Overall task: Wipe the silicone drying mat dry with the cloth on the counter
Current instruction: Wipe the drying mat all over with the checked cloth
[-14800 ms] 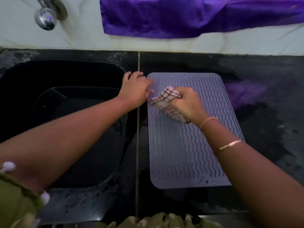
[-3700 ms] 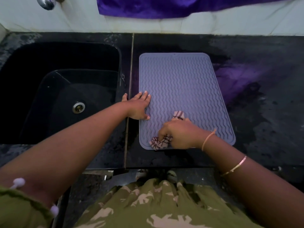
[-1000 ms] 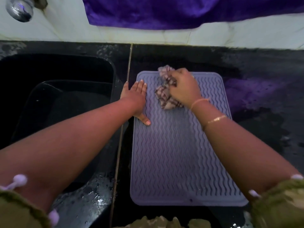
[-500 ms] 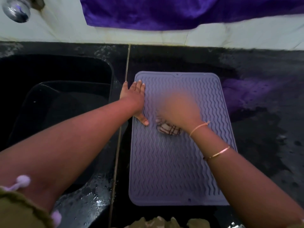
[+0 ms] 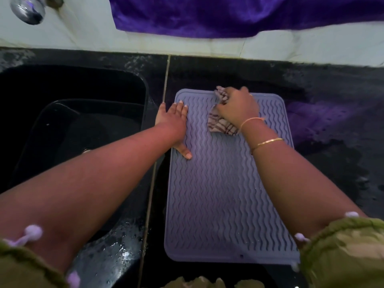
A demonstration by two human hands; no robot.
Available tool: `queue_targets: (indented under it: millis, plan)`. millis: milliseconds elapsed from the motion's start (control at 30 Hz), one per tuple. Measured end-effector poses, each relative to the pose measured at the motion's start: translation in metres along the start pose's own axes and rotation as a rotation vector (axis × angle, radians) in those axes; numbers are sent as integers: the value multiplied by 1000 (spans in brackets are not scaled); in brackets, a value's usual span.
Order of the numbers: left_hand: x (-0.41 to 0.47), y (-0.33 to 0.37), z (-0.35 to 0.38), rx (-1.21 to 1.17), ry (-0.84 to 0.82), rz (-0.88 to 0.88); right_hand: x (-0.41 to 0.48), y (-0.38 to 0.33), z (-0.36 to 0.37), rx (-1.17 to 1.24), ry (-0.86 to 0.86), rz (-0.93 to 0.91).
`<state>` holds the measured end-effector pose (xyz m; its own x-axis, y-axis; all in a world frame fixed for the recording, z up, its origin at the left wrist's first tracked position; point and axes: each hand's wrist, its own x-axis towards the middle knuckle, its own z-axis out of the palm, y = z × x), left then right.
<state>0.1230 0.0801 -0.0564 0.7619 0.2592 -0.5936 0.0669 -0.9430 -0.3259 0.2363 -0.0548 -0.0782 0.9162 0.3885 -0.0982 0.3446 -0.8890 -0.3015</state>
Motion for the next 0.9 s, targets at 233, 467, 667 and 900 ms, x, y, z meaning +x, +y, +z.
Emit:
queue_targets:
  millis: [233, 467, 667, 900]
  plan:
    - [-1, -1, -1, -6, 24, 11, -12, -15, 6, -26, -4, -136]
    - [-2, 3, -5, 32, 0, -11, -93, -3, 10, -99, -77, -290]
    - [-3, 2, -4, 18, 20, -11, -153, 3, 12, -134, -77, -353]
    - [-2, 0, -2, -5, 29, 11, -74, -8, 0, 235, -37, -71]
